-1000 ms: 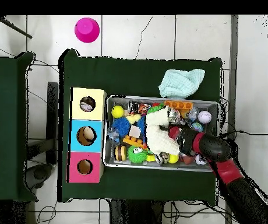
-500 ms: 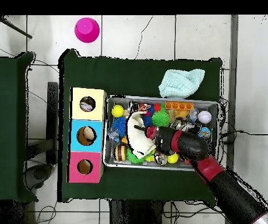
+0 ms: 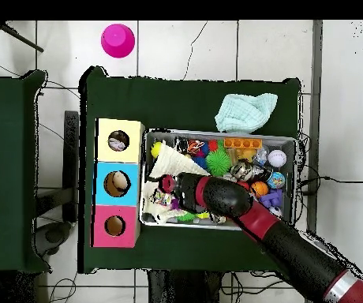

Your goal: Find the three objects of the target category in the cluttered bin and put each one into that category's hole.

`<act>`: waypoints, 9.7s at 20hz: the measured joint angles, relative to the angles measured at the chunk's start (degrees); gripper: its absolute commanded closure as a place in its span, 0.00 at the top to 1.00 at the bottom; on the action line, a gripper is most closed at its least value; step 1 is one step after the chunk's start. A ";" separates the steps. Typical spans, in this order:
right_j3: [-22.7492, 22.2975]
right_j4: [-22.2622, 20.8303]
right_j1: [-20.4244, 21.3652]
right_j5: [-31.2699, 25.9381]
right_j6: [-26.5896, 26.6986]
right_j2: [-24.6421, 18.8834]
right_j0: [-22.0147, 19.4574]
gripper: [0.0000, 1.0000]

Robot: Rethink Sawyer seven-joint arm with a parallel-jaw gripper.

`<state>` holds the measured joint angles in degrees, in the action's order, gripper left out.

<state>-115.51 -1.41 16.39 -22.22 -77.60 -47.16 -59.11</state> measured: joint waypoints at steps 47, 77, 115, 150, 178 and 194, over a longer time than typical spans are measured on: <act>5.23 9.29 23.95 -9.88 0.00 29.07 17.41 1.00; -10.63 11.66 14.82 15.30 0.00 18.57 11.74 1.00; -10.78 16.82 20.55 12.27 0.00 15.36 18.88 1.00; -6.78 15.41 18.29 11.88 0.00 33.64 28.91 0.00; -7.50 15.56 21.48 10.29 0.00 24.11 20.69 1.00; -8.10 16.73 21.52 10.29 0.00 21.24 20.57 1.00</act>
<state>-123.61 15.32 37.91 -11.92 -77.60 -25.92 -38.55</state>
